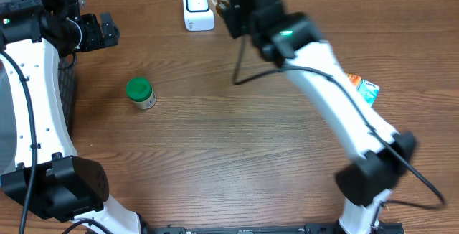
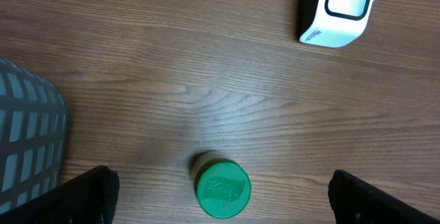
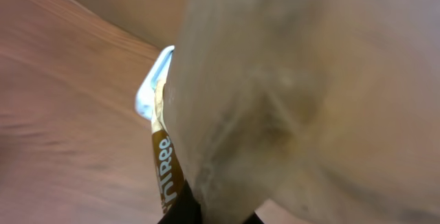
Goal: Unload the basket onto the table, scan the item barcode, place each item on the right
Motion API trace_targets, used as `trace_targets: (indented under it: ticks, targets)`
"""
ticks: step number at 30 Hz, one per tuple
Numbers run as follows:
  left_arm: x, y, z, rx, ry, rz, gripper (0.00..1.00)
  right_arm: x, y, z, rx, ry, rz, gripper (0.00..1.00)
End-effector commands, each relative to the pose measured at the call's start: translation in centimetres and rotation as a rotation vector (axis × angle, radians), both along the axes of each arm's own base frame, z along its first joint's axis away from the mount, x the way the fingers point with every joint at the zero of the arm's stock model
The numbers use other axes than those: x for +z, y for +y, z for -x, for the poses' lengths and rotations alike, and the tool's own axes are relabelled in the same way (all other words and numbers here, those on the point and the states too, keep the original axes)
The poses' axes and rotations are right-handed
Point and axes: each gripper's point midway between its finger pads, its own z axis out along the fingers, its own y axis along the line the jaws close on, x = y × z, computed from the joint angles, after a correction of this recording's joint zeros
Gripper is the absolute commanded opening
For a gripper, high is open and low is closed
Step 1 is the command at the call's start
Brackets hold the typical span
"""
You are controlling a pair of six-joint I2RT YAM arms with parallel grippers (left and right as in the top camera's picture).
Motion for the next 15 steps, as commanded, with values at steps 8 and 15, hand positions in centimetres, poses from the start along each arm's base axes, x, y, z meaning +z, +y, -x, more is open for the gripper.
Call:
trace_targets:
  ticks: [8,15]
  targets:
    - [1.0,-0.1,0.0,0.001,-0.027,0.000,0.99,-3.8,-0.2,-7.0,-0.112,-0.290,0.571,0.04]
    - [1.0,-0.1,0.0,0.001,-0.028,0.000,1.00,-9.6,-0.3,-9.4,-0.085,-0.294,0.892,0.04]
